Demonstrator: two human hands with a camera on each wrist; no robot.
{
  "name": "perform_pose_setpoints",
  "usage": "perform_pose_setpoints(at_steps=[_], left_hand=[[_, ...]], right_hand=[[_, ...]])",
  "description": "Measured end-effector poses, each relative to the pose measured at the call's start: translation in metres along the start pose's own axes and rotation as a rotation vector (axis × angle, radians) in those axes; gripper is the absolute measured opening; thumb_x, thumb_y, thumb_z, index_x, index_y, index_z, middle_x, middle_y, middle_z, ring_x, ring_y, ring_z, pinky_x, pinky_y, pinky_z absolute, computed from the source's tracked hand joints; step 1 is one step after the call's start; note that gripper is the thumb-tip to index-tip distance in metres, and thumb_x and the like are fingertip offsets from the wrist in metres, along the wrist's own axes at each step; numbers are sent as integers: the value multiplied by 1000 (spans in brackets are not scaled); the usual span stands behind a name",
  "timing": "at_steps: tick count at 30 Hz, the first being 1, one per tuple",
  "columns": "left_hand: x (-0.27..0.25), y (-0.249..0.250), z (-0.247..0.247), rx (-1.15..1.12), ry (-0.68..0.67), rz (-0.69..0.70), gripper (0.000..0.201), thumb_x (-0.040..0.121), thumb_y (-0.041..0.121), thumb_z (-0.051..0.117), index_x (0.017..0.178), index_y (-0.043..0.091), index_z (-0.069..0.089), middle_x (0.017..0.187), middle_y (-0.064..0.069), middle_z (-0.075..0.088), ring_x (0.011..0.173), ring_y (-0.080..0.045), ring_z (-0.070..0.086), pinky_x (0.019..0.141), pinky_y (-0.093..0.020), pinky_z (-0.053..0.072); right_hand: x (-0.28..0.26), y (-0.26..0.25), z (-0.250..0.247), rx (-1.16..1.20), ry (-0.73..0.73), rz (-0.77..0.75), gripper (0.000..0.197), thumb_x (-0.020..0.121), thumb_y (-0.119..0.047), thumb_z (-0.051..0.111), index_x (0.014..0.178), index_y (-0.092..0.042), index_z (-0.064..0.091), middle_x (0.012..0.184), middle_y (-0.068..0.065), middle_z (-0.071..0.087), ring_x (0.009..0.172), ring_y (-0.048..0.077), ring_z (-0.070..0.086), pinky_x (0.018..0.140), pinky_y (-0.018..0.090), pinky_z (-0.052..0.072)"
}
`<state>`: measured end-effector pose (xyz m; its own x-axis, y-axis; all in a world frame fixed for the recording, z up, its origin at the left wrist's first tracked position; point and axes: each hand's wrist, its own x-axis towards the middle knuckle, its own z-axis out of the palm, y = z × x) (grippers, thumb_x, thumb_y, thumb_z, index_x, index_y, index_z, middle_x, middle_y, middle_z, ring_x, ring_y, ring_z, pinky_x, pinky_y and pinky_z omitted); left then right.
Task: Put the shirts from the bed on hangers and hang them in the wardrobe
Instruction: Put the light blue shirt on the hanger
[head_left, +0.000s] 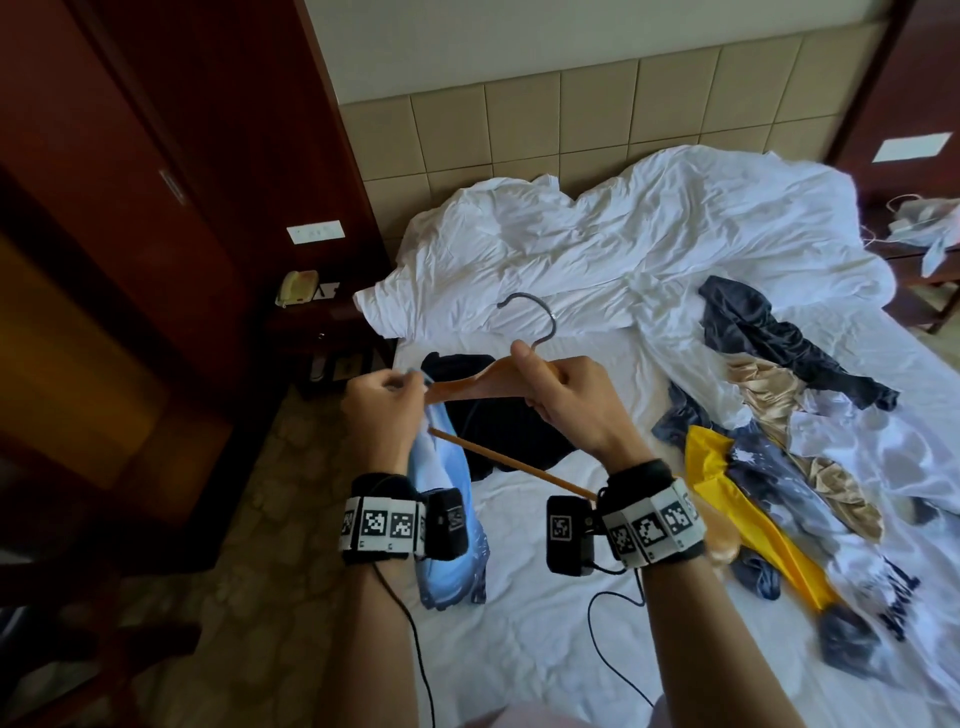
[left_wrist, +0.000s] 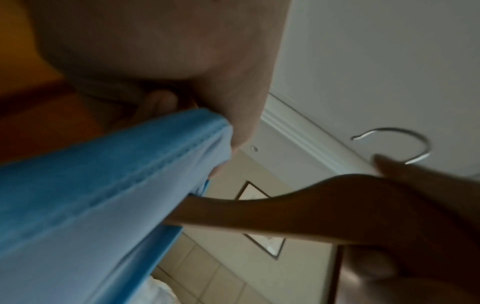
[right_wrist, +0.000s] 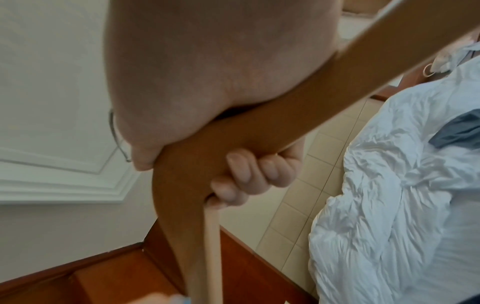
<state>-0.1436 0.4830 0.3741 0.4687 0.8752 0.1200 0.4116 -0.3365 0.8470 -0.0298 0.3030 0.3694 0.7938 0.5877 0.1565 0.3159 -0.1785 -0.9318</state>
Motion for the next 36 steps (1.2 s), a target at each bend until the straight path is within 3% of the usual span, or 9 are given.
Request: perform_pose_setpoints(at_steps=[4,9,14,18,21,23,27,33,36], left_hand=[[-11,27,18,-227,-79,31,25,89,23,71,65,14,66,59,0,65,58,-7,59,63,-27,49],[-30,60,21,-500,-248,111,26,92,18,73,77,-2,64,78,-33,61,68,-26,57,68,-37,49],[-34,62,15,-442,-313,252,31,102,27,64,85,5,76,79,-11,75,83,-28,73,80,-44,56],[-18,45,15,-162,-109,481,33,95,37,64,121,17,71,117,17,64,112,-8,59,99,-46,51],[-4,37,14,-29,-56,595,60,96,39,60,148,11,52,154,-6,49,144,-20,42,119,-46,38],[-2,38,14,12,-68,640,65,97,40,59,152,9,47,160,-12,42,150,-24,38,123,-43,34],[-18,49,16,-77,-103,675,58,95,31,66,148,10,53,147,-6,58,137,-16,53,113,-37,45],[-46,78,13,-197,-336,720,18,98,17,69,114,12,76,101,10,75,99,-3,69,84,-17,49],[-45,81,9,-216,-304,768,17,99,11,66,114,10,76,107,7,73,99,-8,68,84,-24,54]], right_hand=[[-3,-2,23,71,27,20,57,100,-65,55,50,-41,69,58,-20,68,59,-5,61,65,13,41],[-4,1,35,190,144,69,75,103,-64,51,58,-5,48,48,-10,51,49,6,47,57,22,37],[-2,8,32,352,287,83,75,97,-73,53,57,-11,47,55,-3,50,56,13,45,62,34,38],[-5,8,18,444,367,32,84,91,-82,50,62,-4,35,60,9,36,61,18,34,59,39,28],[-9,8,8,565,390,-17,99,84,-88,53,68,8,35,64,14,35,62,23,31,56,36,26],[-9,6,5,646,409,-32,97,83,-86,58,70,9,41,67,14,36,64,26,31,56,35,26],[-7,-4,2,704,443,-65,105,77,-90,58,72,13,40,64,20,36,62,28,32,54,32,29],[-8,-13,3,695,475,-80,107,81,-90,53,71,16,43,61,33,36,60,30,34,53,40,27],[-9,-12,0,706,473,-60,106,82,-89,54,75,16,44,64,35,32,63,30,34,55,47,23]])
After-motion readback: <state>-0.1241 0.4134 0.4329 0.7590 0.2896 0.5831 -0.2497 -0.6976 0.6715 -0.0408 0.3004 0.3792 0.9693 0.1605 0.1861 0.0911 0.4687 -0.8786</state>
